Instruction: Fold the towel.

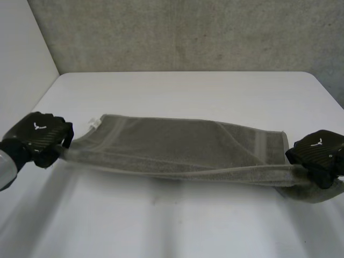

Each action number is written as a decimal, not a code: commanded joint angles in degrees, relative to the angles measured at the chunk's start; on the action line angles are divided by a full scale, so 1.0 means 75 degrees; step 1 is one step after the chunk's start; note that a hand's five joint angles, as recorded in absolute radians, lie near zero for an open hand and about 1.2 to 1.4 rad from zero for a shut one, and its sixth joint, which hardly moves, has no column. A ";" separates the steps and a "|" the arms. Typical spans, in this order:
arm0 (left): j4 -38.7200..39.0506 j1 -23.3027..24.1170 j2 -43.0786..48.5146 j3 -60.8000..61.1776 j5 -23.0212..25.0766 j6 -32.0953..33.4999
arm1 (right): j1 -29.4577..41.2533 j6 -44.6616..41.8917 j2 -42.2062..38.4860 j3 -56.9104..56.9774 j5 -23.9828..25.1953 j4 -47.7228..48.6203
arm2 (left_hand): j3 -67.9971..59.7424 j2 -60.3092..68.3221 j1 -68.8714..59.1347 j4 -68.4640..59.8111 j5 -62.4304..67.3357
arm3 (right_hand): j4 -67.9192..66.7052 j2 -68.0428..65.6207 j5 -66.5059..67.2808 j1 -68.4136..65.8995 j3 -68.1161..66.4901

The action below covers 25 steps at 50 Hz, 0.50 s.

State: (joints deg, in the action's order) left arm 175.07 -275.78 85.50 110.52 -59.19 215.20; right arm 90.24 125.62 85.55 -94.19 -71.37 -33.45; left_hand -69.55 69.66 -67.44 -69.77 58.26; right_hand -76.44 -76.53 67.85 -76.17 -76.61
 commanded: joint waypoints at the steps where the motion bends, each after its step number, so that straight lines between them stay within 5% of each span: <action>1: -0.0714 -0.0026 -0.0911 0.0042 0.0555 -0.0041 | -0.0079 -0.0003 0.0430 0.0370 0.0843 -0.0216 | -0.1394 0.1378 -0.1675 -0.1365 0.1565 | -0.0475 -0.0462 0.0287 -0.0510 -0.0452; 8: -0.0316 -0.0003 -0.0067 -0.0216 0.0438 -0.0041 | -0.0103 -0.0038 0.0102 0.0946 0.0856 -0.0157 | -0.1394 0.1378 -0.1675 -0.1365 0.1565 | -0.0475 -0.0462 0.0287 -0.0510 -0.0452; 16: -0.0070 0.0607 0.2323 -0.1739 -0.0253 -0.0123 | -0.0009 -0.0027 -0.1738 0.2375 0.0188 -0.0157 | -0.1394 0.1378 -0.1675 -0.1365 0.1565 | -0.0475 -0.0462 0.0287 -0.0510 -0.0452; 19: -0.0081 0.1203 0.3644 -0.3083 -0.0965 -0.0181 | 0.0329 0.0020 -0.2754 0.3251 -0.0303 0.0018 | -0.1394 0.1378 -0.1675 -0.1365 0.1565 | -0.0475 -0.0462 0.0287 -0.0510 -0.0452; 25: -0.0046 0.1439 0.4702 -0.4294 -0.1319 -0.0674 | 0.0635 0.0488 -0.3775 0.4166 -0.0585 0.0743 | -0.1394 0.1378 -0.1675 -0.1365 0.1565 | -0.0475 -0.0462 0.0287 -0.0510 -0.0452</action>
State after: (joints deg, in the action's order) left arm 174.73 -266.72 114.51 85.71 -66.81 212.88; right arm 93.09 126.43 63.60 -68.59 -73.98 -32.22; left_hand -69.66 69.70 -67.67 -69.78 58.66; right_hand -76.44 -76.53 68.03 -76.17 -76.61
